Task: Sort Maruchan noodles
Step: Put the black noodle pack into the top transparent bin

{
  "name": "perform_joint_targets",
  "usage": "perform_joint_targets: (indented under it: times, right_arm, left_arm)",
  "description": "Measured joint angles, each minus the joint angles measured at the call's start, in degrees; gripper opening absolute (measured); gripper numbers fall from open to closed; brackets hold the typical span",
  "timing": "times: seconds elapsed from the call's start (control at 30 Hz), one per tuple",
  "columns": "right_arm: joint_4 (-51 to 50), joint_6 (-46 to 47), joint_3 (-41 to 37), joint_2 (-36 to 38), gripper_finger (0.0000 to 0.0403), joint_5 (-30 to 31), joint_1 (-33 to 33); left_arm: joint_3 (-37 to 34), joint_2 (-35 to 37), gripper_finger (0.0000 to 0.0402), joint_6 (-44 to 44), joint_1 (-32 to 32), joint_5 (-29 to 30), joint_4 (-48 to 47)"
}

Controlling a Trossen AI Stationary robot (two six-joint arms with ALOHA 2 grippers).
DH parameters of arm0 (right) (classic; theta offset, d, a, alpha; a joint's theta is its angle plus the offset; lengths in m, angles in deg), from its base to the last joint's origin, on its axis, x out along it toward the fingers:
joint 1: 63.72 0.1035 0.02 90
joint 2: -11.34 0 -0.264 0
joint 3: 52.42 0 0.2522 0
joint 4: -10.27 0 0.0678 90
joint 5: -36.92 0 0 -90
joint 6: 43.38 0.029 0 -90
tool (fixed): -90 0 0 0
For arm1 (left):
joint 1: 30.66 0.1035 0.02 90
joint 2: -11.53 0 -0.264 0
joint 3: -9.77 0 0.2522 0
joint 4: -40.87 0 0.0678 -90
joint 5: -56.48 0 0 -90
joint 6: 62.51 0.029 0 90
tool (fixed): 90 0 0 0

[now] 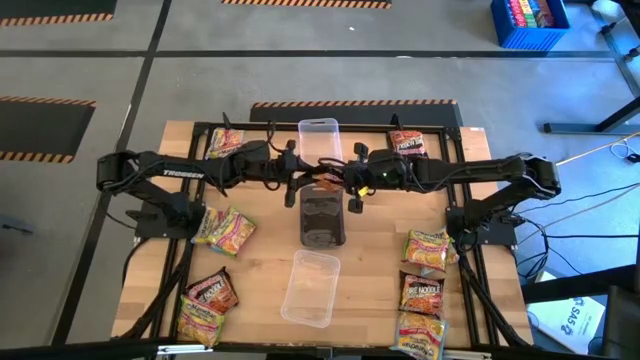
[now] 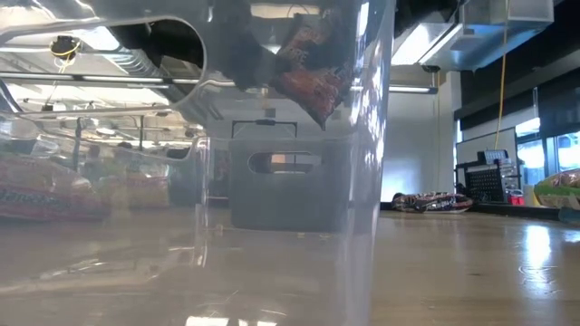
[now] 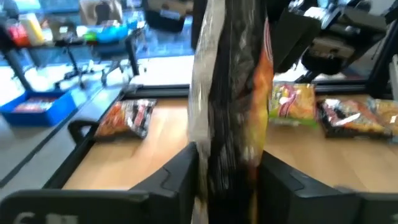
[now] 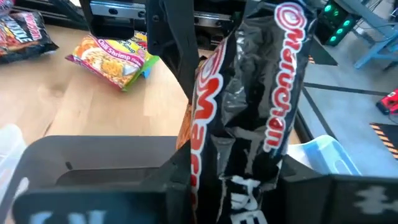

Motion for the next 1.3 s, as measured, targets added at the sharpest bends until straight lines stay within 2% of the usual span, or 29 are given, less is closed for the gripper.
perform_joint_targets:
  times: [0.2,0.27,0.33,0.47,0.7,0.8,0.93,1.13,1.3]
  right_arm:
    - [-0.3,-4.2,1.2,0.0,0.0087,7.2,0.0]
    - [0.0,-6.4,2.3,0.0,0.0087,8.5,-0.4]
    - [-0.1,-7.3,3.6,0.0,0.0087,8.6,-1.5]
    - [0.0,-7.5,6.4,0.0,0.0086,7.5,-5.7]
    - [-0.3,-7.2,13.3,-1.8,0.0086,3.4,-14.7]
    - [-1.2,-6.9,18.4,-5.1,0.0086,0.3,-18.0]
    - [-7.4,-7.8,27.1,-11.2,0.0086,-4.0,-21.7]
    - [-18.6,-14.0,38.7,-21.2,0.0086,-11.6,-25.3]
    - [-23.8,-22.3,42.7,-27.5,0.0086,-12.3,-25.8]
  left_arm:
    - [0.0,8.6,0.0143,0.5,0.5,7.2,-17.2]
    - [0.1,10.5,0.0142,1.6,0.5,9.1,-24.9]
    - [-0.5,11.3,0.0141,1.8,0.5,10.1,-28.7]
    - [-4.2,12.0,0.0141,1.2,0.4,9.5,-27.1]
    - [-10.8,12.0,0.0141,-0.3,0.0,7.3,-14.8]
    - [-12.5,12.0,0.0141,-0.5,0.0,7.3,-11.2]
    - [-13.8,11.9,0.0141,-1.4,0.0,7.3,-8.4]
    - [-13.9,11.9,0.0141,-1.3,0.0,7.4,-8.0]
    - [-13.9,11.9,0.0141,-1.3,0.0,7.6,-7.2]
